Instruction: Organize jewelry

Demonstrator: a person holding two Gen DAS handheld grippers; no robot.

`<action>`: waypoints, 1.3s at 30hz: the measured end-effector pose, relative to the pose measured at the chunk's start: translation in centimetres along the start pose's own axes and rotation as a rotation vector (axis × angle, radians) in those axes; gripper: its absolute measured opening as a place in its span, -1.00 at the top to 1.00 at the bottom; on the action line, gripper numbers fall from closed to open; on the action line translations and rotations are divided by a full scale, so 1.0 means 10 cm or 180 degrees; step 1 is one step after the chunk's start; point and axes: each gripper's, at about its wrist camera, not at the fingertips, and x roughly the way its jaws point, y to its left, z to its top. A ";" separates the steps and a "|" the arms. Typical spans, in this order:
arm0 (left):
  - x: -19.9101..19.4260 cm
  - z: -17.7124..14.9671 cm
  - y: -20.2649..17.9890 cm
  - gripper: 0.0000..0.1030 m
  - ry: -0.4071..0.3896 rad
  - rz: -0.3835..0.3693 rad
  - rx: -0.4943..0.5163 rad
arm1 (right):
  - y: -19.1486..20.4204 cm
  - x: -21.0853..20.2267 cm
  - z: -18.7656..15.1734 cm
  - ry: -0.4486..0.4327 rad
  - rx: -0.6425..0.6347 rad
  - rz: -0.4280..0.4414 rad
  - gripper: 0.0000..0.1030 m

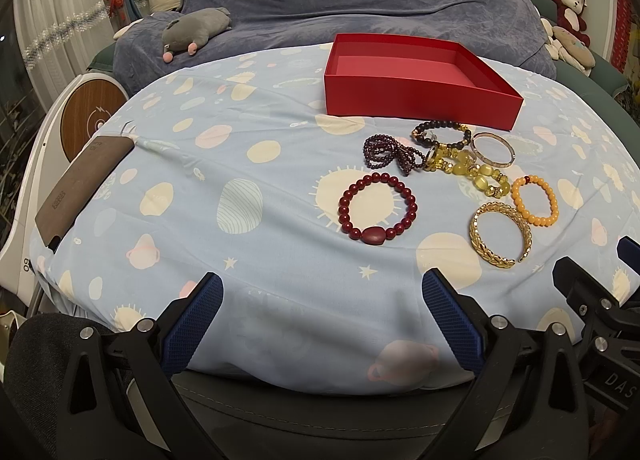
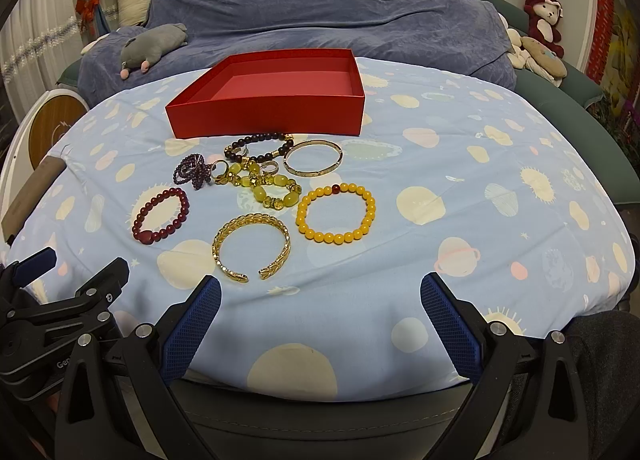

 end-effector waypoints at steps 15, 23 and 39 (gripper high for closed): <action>0.00 0.00 0.00 -0.85 -0.0002 0.0001 -0.0001 | 0.00 0.00 0.00 -0.0004 -0.0001 -0.0004 -0.87; 0.00 0.00 0.00 -0.85 -0.0004 0.0000 0.0000 | 0.00 0.01 -0.01 -0.0003 -0.0003 -0.0001 -0.87; 0.04 0.10 0.12 -0.85 0.0086 -0.0089 -0.0181 | -0.15 0.04 0.13 0.0075 0.0140 -0.0022 -0.87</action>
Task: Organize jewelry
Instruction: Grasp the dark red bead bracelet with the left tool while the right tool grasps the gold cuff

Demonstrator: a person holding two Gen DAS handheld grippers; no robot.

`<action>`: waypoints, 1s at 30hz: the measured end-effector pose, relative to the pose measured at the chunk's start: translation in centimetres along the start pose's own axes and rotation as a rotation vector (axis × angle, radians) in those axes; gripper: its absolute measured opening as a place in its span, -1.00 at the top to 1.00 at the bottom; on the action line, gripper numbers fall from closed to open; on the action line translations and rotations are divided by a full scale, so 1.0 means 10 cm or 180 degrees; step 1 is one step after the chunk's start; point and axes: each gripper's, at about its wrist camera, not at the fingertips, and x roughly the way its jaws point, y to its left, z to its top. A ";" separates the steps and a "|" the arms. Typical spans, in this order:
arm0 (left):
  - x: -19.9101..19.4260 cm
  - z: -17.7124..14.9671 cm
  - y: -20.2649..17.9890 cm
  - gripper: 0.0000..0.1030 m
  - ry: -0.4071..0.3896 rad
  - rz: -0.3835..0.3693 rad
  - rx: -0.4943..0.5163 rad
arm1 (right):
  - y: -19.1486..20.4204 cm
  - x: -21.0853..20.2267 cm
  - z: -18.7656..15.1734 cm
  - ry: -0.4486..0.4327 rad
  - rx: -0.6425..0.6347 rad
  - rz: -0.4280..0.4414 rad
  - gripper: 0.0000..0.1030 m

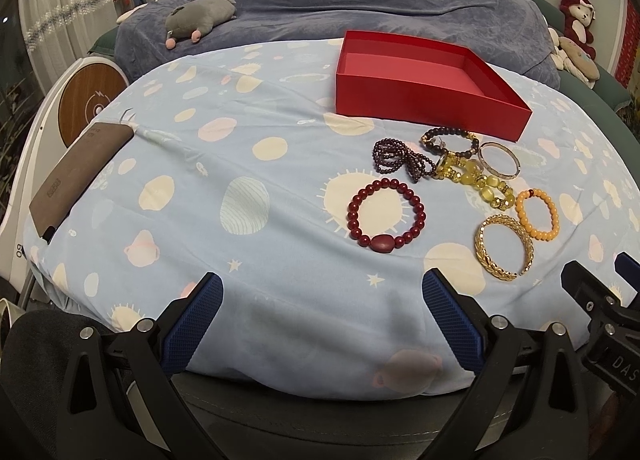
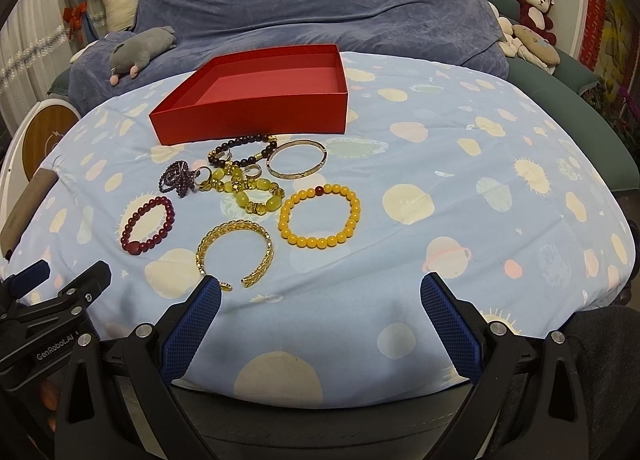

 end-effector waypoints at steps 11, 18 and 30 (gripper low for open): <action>0.25 0.24 -0.01 -0.85 0.0142 -0.0033 -0.0036 | -0.10 0.22 0.21 0.0103 0.0018 -0.0037 -0.86; 0.40 0.32 -0.10 -0.85 0.0184 -0.0026 0.0015 | -0.17 0.41 0.36 0.0179 0.0092 -0.0085 -0.85; 0.37 0.35 -0.36 -0.85 0.0228 -0.0242 0.0109 | -0.29 0.56 0.38 0.0327 0.0177 -0.0161 -0.76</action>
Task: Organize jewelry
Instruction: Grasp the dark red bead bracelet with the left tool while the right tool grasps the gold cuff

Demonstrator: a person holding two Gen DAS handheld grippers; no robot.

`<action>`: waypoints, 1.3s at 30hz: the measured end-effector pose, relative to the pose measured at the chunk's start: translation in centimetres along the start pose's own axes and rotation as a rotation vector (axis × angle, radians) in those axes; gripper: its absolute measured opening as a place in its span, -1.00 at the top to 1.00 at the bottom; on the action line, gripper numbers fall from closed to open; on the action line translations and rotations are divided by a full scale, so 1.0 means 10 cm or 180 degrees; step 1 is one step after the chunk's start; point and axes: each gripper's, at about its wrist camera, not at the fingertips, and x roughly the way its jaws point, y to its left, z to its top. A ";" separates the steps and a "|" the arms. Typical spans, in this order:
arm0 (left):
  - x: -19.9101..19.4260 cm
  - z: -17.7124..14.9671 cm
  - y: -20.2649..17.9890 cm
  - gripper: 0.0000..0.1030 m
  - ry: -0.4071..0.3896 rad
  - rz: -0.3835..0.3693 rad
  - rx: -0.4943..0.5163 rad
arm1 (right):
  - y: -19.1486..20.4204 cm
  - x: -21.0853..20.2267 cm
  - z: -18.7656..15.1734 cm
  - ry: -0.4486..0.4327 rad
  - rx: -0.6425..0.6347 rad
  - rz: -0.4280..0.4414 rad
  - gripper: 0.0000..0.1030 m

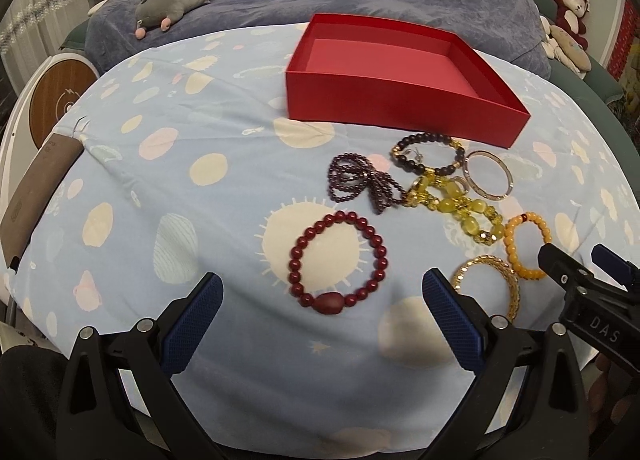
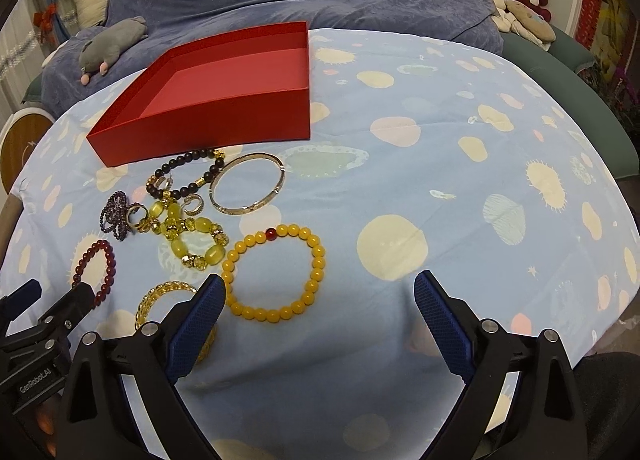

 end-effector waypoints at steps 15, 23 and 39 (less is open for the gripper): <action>0.04 -0.03 -0.02 -0.85 0.0017 0.0172 0.0014 | 0.06 -0.12 -0.14 0.0081 -0.0067 0.0194 -0.76; 0.07 0.02 0.35 -0.85 0.0024 0.0334 -0.0172 | 0.62 -0.06 -0.28 0.0207 -0.0420 0.0458 -0.73; 0.18 0.06 0.43 -0.85 0.0086 0.0253 -0.0231 | 0.80 0.03 -0.22 0.0189 -0.0593 0.0476 -0.11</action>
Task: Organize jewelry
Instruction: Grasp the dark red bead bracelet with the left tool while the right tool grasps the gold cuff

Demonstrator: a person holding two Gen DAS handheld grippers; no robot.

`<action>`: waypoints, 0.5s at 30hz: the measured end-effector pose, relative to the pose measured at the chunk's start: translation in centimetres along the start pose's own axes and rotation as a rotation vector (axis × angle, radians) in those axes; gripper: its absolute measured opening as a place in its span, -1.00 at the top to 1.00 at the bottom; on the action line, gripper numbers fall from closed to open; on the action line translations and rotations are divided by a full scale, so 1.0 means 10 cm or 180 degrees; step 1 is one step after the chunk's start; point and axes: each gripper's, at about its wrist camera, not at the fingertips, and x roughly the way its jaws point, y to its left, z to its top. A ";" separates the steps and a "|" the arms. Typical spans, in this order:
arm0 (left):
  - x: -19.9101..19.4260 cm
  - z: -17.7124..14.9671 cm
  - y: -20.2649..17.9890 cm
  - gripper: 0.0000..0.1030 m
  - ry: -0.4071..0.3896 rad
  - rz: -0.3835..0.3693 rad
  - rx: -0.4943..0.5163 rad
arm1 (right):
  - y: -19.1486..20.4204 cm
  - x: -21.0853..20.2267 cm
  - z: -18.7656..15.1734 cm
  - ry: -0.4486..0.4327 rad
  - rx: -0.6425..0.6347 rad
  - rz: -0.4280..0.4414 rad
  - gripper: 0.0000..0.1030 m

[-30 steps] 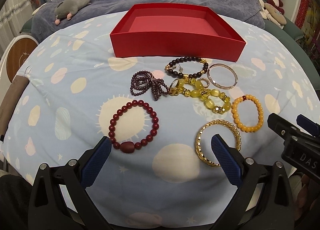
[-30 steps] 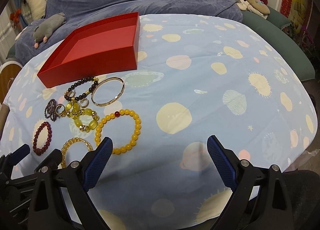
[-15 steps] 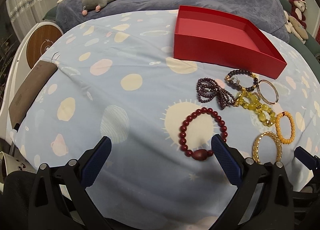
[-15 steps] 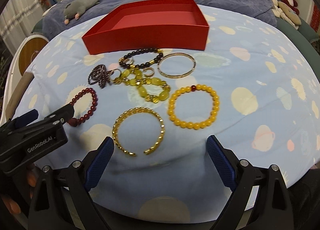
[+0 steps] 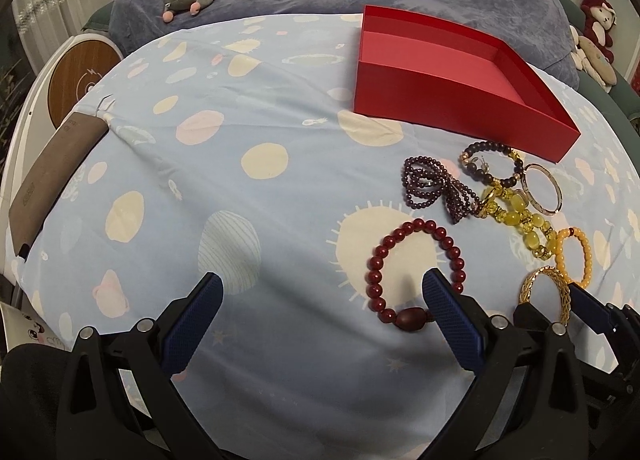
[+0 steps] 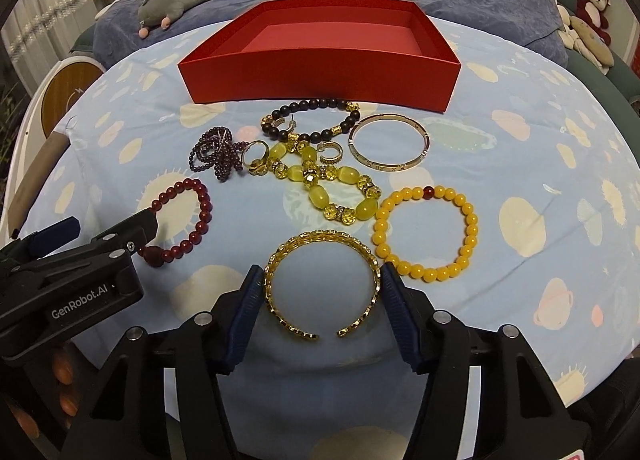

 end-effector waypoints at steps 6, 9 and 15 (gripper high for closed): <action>0.02 0.00 -0.04 -0.85 0.0020 -0.0034 0.0009 | -0.09 -0.11 -0.03 -0.0047 0.0081 0.0059 -0.11; 0.02 0.01 -0.08 -0.85 0.0027 -0.0057 0.0039 | -0.17 -0.18 -0.01 -0.0073 0.0151 0.0045 -0.11; 0.13 0.08 -0.10 -0.45 0.0110 -0.0076 0.0054 | -0.26 -0.23 0.02 -0.0098 0.0227 0.0028 -0.11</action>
